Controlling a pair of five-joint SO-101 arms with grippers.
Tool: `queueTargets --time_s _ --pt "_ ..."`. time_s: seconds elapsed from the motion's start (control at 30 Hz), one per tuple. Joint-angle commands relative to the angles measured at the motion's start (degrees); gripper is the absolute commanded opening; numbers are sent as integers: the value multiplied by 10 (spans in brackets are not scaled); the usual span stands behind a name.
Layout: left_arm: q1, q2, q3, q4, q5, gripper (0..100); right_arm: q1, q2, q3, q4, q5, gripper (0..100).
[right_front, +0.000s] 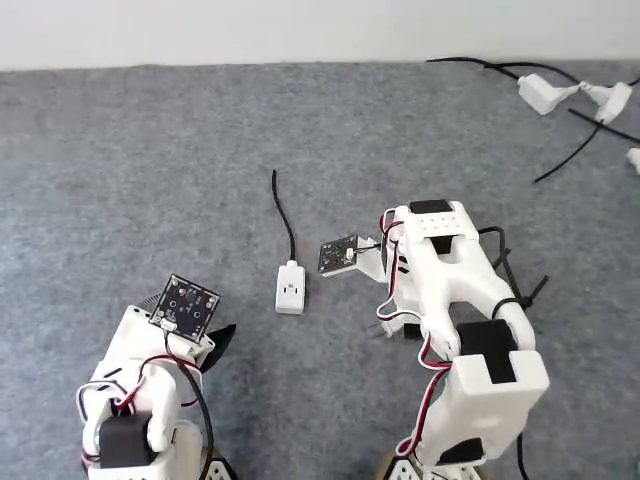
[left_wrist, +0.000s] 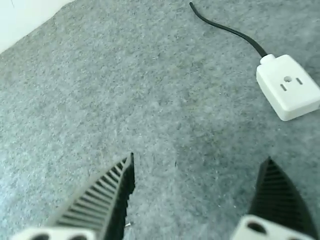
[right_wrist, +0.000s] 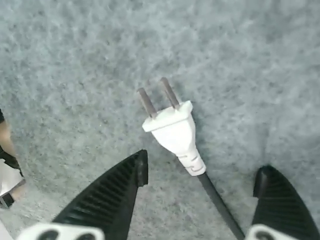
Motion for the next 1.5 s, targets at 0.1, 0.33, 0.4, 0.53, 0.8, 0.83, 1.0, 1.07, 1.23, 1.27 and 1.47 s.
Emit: queueTargets --time_s 0.1,0.33,0.4,0.53,0.8,0.83,1.0,1.07,1.23,1.27,1.47 --pt "0 -11 -4 -8 -4 374 -17 8 -1 -20 13 148" --pt "0 -11 -3 -8 -4 374 -17 7 -1 -19 11 74" --pt "0 -11 -2 -8 -4 374 -17 7 -1 -18 11 85" --pt "0 -11 2 -9 -5 374 -24 8 -4 16 -4 91" --pt "0 -11 2 -9 -5 374 -63 10 -4 30 -31 91" --pt "0 -11 2 -9 -5 374 -63 10 -2 22 -39 91" --pt "0 -11 2 -10 -5 374 -64 10 -1 16 -48 91" --pt "0 -11 2 -10 -5 374 -64 10 -1 16 -48 91" --pt "0 -11 2 -9 -5 374 -59 14 13 19 -48 91" --pt "0 -11 2 -9 -5 374 -59 15 13 25 -48 91" --pt "0 -11 2 -9 -5 374 -62 16 11 32 -55 91"
